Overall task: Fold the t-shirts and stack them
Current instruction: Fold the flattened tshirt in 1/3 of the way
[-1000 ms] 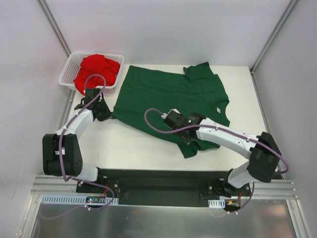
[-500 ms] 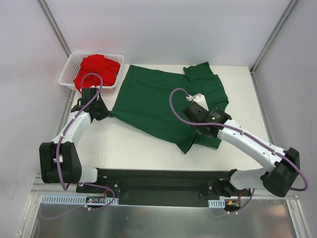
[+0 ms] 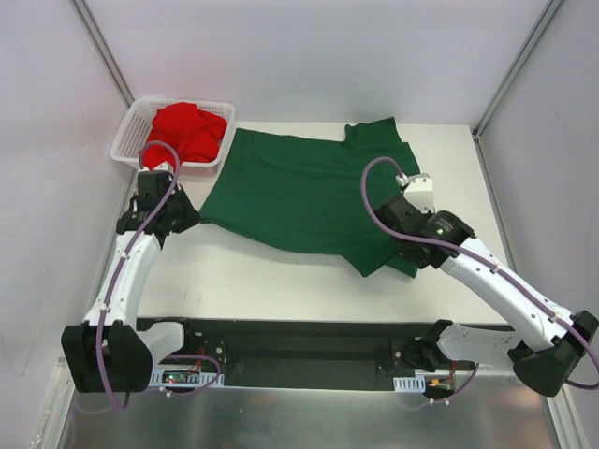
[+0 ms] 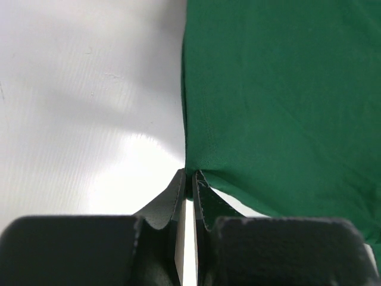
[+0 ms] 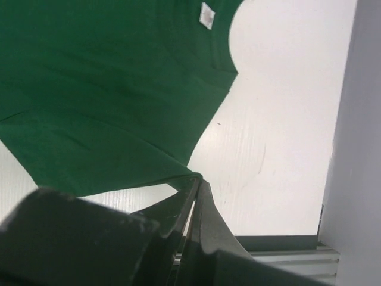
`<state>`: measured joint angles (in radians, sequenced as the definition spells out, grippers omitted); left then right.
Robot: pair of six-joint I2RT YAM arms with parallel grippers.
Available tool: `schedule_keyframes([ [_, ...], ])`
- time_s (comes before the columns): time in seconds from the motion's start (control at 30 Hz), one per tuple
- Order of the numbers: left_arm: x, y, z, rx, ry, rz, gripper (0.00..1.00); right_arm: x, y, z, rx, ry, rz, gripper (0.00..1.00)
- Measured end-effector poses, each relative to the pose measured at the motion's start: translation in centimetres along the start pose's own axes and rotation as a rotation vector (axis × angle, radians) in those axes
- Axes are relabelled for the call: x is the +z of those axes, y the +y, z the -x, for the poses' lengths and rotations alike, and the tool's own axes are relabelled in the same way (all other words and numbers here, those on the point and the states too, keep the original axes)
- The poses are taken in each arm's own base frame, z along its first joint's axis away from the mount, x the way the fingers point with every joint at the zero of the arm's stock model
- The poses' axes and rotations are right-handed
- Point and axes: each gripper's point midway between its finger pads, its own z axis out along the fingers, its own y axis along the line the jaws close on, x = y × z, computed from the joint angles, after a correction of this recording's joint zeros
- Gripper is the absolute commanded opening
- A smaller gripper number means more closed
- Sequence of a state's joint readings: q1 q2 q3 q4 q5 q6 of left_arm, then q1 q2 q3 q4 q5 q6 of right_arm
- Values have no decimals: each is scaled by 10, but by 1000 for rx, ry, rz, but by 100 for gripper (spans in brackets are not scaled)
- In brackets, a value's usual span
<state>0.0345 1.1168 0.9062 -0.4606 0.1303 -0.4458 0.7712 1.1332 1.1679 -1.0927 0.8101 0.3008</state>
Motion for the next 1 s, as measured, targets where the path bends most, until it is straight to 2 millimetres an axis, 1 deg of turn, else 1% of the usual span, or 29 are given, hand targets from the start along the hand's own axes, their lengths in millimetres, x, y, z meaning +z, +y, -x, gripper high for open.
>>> schedule_keyframes([
  [0.1, -16, -1, -1, 18, -19, -11, 0, -8, -14, 0, 38, -13, -16, 1],
  [0.23, -31, -2, -8, 36, -17, -28, 0, -23, -33, 4, 108, -38, -26, 1],
  [0.37, -38, 0, -18, 45, 4, -28, 0, -36, -54, 8, 177, -78, -37, 1],
  [0.5, -44, 5, -29, 45, 27, -18, 0, -48, -68, 18, 257, -127, -36, 1],
  [0.7, -45, 7, -33, 49, 43, -9, 0, -50, -75, 19, 281, -141, -55, 1],
  [0.87, -38, 12, -35, 55, 75, 18, 0, -44, -73, 19, 255, -118, -93, 1],
  [1.0, -30, 12, -30, 56, 88, 34, 0, -35, -71, 18, 212, -80, -135, 1],
])
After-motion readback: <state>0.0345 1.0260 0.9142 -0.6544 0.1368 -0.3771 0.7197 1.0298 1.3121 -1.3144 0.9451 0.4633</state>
